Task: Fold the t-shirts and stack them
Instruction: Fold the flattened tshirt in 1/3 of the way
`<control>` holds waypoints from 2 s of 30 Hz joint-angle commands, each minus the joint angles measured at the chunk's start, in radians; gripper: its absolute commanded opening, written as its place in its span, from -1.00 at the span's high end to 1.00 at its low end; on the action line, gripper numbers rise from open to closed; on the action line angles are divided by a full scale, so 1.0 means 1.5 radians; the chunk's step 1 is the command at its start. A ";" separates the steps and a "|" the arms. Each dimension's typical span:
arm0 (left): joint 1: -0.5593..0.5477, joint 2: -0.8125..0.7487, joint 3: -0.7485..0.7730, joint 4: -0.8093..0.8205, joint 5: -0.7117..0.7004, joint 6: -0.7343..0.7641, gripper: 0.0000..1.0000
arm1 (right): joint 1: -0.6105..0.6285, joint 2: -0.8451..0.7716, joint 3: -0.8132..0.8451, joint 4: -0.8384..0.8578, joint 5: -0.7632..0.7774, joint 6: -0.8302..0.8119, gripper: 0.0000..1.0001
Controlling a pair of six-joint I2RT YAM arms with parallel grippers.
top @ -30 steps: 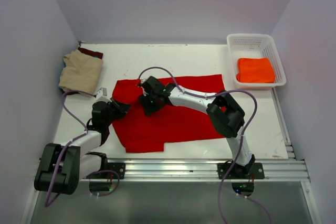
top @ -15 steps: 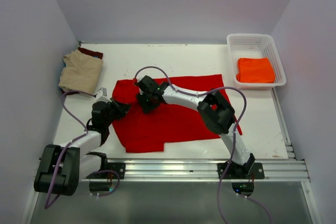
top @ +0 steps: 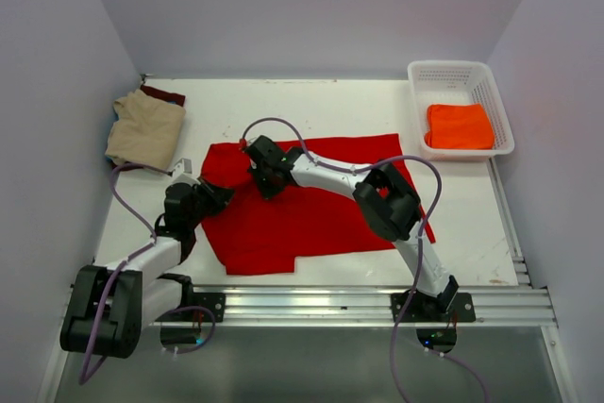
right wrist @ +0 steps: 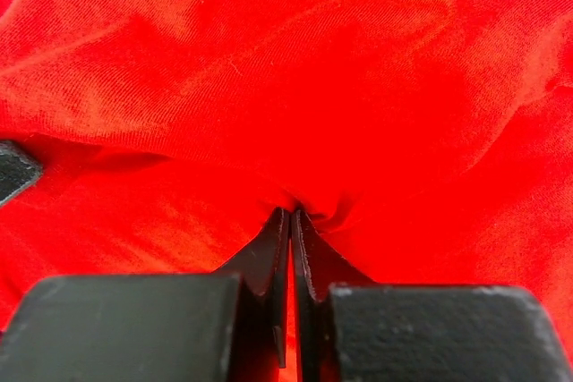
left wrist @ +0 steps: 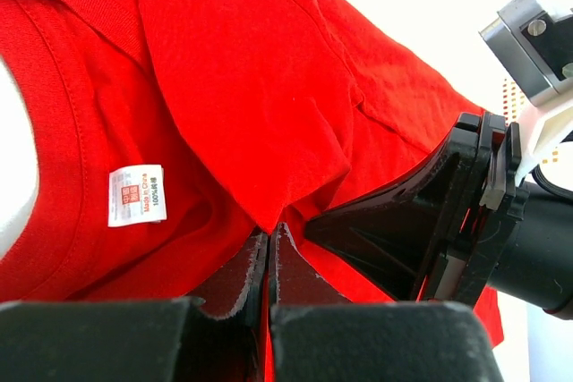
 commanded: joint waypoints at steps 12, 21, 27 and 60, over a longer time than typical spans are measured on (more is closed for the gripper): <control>0.012 -0.035 0.069 -0.073 -0.061 0.055 1.00 | -0.002 -0.141 -0.038 -0.010 0.077 -0.030 1.00; 0.026 -0.061 0.130 -0.210 -0.066 0.084 1.00 | -0.002 -0.195 -0.068 -0.033 0.108 -0.051 0.98; 0.027 -0.070 0.191 -0.384 -0.092 0.119 1.00 | -0.002 -0.214 -0.099 -0.051 0.126 -0.061 0.95; 0.028 -0.235 0.218 -0.521 -0.030 0.065 -0.43 | -0.010 -0.269 -0.164 -0.036 0.198 -0.036 -0.94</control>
